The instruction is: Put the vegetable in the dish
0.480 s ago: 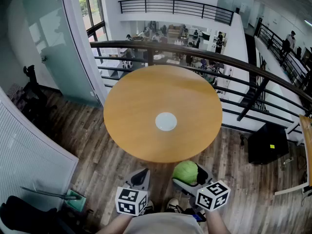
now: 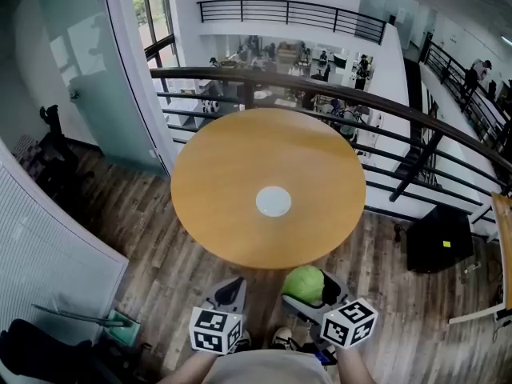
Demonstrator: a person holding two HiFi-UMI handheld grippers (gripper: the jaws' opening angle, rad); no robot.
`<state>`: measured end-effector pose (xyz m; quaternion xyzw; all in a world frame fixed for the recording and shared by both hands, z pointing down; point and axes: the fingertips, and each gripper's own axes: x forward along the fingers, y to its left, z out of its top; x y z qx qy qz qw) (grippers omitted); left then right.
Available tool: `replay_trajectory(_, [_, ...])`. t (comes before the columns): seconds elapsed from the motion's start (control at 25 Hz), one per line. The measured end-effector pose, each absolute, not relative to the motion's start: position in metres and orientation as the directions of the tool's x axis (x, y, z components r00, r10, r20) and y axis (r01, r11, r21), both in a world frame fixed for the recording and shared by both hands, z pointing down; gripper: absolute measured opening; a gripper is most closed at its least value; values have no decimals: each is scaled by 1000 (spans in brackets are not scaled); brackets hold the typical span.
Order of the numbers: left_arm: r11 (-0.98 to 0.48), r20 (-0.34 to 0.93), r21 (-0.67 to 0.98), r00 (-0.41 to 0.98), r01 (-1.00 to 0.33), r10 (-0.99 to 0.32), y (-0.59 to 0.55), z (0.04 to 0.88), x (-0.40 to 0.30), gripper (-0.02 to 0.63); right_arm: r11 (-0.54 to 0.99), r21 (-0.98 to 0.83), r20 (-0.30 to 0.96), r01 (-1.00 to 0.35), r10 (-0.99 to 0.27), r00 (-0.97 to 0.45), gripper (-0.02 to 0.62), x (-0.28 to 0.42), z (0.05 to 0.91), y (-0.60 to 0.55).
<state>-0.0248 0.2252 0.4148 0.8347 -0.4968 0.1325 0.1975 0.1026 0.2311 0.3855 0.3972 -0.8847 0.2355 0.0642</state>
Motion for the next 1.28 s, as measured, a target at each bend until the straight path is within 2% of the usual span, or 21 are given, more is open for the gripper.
replay_trajectory(0.6, [-444,410,225,497,-868,-765,217,418,-42,21,523,-324,339,-788,-713,-613,479,91,399,226])
replay_trajectory(1.28, [-529,413,234,576,-816,-705,213,429,-76,21,456,-281,355,-845,-768,-533,479,63,400,226])
